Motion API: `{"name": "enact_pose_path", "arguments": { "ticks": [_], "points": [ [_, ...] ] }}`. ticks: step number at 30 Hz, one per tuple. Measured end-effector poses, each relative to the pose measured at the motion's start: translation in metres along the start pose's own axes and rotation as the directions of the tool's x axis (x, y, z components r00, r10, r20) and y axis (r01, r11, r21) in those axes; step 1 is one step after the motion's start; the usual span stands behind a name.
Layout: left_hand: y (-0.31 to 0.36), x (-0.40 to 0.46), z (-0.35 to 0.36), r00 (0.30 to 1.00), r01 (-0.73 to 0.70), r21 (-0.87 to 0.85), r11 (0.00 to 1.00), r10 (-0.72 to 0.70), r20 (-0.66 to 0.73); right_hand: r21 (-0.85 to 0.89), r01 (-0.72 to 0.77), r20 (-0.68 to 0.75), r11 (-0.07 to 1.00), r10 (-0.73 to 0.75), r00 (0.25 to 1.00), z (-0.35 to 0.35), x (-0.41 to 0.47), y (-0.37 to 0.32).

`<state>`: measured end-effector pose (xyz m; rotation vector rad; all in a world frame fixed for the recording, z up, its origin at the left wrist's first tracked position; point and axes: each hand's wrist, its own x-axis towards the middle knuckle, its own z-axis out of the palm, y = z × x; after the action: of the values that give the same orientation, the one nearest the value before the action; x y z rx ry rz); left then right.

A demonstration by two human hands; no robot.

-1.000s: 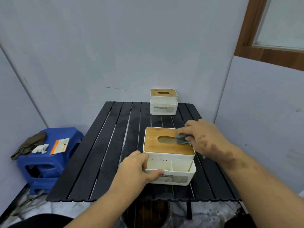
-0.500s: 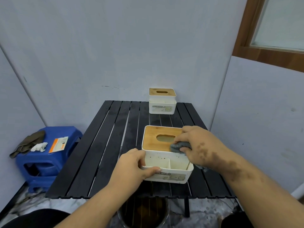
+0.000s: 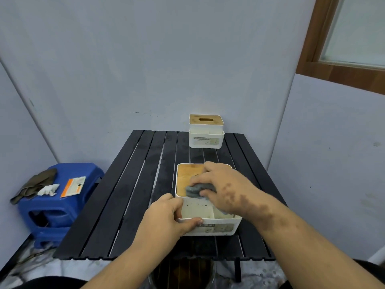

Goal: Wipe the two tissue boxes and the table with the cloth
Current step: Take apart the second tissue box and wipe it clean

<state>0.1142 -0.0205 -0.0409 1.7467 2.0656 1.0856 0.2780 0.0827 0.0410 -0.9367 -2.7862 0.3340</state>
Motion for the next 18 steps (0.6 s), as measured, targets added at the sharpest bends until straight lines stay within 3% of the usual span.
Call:
{"name": "enact_pose_path", "arguments": {
  "ticks": [3,6,12,18],
  "points": [
    [0.003,-0.001,-0.003,1.0,0.007,0.024,1.0,-0.007,-0.002,0.018,-0.119,0.062,0.993,0.118,0.991,-0.021,-0.02,0.026],
    [0.007,-0.004,-0.006,1.0,-0.015,0.066,0.998,0.014,0.015,0.185,-0.196,0.058,0.963,0.189,0.98,-0.032,-0.038,0.056],
    [0.002,-0.005,-0.007,0.998,-0.008,0.007,1.0,0.008,0.064,0.559,-0.197,-0.003,0.806,0.24,0.971,-0.024,-0.056,0.077],
    [0.006,-0.005,-0.009,1.0,-0.019,-0.038,0.999,0.019,0.009,0.717,-0.18,-0.058,0.674,0.315,0.947,-0.006,-0.064,0.08]
  ]
}}
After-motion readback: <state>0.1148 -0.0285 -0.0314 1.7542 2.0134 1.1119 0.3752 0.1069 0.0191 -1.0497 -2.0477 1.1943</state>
